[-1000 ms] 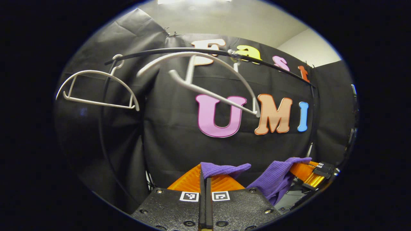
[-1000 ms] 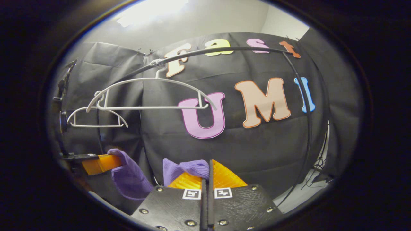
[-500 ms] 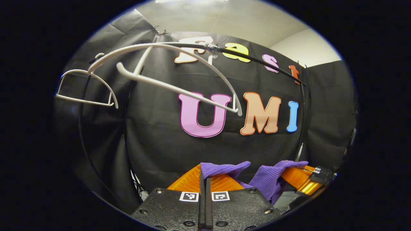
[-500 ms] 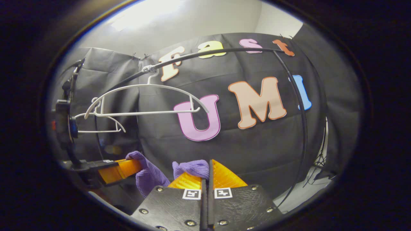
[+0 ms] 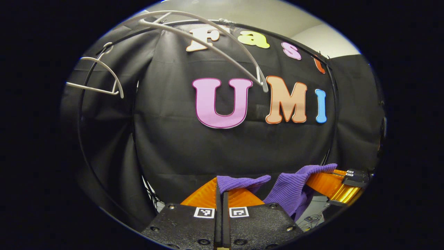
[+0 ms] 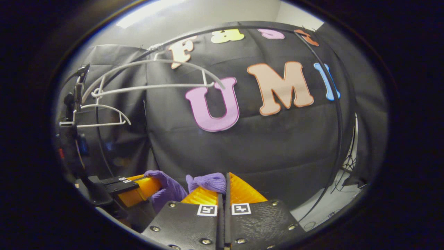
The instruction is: Grasp the clothes on the hanger with both hands and then place them into the laundry hamper below.
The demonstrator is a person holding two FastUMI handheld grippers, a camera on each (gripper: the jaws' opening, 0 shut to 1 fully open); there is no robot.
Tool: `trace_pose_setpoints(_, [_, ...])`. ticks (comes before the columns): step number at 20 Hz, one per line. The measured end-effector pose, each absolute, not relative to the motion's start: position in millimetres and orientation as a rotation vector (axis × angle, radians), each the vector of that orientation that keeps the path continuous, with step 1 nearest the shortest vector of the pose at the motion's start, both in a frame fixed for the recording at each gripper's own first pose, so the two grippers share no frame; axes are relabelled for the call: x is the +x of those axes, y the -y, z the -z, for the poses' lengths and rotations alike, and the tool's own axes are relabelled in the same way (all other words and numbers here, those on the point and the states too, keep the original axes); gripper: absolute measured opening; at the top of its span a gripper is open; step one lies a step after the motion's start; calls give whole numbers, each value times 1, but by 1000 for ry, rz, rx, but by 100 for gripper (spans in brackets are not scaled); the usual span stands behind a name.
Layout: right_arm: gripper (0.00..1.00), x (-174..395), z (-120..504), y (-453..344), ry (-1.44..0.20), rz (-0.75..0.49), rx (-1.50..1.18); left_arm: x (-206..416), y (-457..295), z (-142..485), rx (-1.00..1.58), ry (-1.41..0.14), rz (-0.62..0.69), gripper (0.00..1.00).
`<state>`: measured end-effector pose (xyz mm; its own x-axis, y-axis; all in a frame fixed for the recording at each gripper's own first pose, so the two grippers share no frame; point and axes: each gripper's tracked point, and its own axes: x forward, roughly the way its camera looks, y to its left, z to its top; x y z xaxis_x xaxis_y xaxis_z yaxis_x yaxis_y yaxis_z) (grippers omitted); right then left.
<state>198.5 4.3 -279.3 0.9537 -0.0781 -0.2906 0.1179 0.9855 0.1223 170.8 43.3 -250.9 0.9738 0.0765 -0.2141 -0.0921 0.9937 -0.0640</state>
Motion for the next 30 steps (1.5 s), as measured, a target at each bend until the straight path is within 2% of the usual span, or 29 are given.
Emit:
trace_pose_setpoints(11, [1, 191, 452, 24, -560, 182, 132, 188, -53, 403, -56, -397, -123, 3])
trace_pose_setpoints(14, [1, 183, 502, 34, -638, 213, 140, 181, -55, 463, -68, -506, -128, 3])
trace_pose_setpoints(21, [1, 160, 577, 55, -707, 271, 85, 169, -63, 573, -77, -595, -147, 4])
trace_pose_setpoints(25, [1, 148, 613, 62, -743, 299, 95, 163, -55, 607, -19, -590, -128, 4])
trace_pose_setpoints(28, [1, 138, 631, 67, -768, 328, 99, 164, -49, 607, 5, -541, -106, 8])
trace_pose_setpoints(30, [2, 131, 638, 69, -785, 341, 95, 159, -52, 606, 41, -517, -116, 7])
